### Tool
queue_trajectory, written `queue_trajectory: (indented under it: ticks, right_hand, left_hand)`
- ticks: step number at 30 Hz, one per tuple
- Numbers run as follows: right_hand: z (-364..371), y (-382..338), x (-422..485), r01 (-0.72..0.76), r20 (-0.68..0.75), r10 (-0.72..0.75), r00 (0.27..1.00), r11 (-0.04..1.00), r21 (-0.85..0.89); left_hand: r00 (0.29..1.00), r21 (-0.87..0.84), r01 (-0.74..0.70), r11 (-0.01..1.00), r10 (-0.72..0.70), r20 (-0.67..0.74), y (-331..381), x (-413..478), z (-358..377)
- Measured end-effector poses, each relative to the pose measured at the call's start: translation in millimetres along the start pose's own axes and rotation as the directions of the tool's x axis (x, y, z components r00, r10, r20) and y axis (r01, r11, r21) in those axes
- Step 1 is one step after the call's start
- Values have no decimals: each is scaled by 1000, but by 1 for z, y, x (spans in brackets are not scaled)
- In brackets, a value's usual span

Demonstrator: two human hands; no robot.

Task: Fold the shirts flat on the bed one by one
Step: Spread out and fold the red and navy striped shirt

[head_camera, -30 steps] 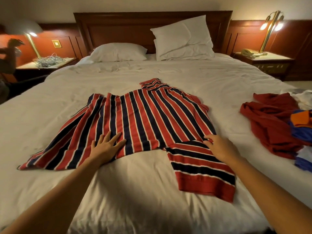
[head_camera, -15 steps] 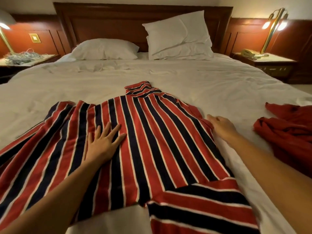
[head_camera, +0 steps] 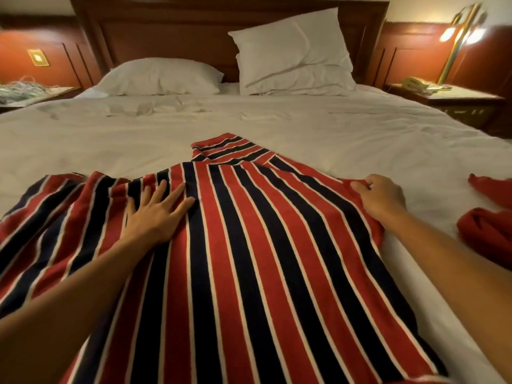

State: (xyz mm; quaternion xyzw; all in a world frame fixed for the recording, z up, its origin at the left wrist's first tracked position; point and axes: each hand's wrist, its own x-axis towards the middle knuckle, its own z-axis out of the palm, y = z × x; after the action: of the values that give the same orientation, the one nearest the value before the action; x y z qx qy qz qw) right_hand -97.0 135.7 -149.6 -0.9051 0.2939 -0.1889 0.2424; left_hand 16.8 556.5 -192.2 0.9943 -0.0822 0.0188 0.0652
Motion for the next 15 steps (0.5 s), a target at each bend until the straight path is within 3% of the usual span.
queue_trajectory:
  ticks: [5, 9, 12, 15]
  right_hand:
    - [-17, 4, 2, -114, -104, 119, 987, 992, 55]
    - [-17, 3, -31, -228, 60, 222, 973, 965, 127]
    - [-25, 5, -83, -292, 49, 292, 955, 907, 304]
    - [-40, 5, -147, -239, 93, 222, 971, 924, 297]
  left_hand:
    - [999, -63, -27, 998, 29, 42, 14, -6, -9]
    - [996, -83, -29, 996, 35, 79, 18, -33, -12]
    - [995, -90, -35, 995, 44, 90, 9, -70, -12]
    - [993, -76, -55, 996, 62, 97, -6, -117, -12]
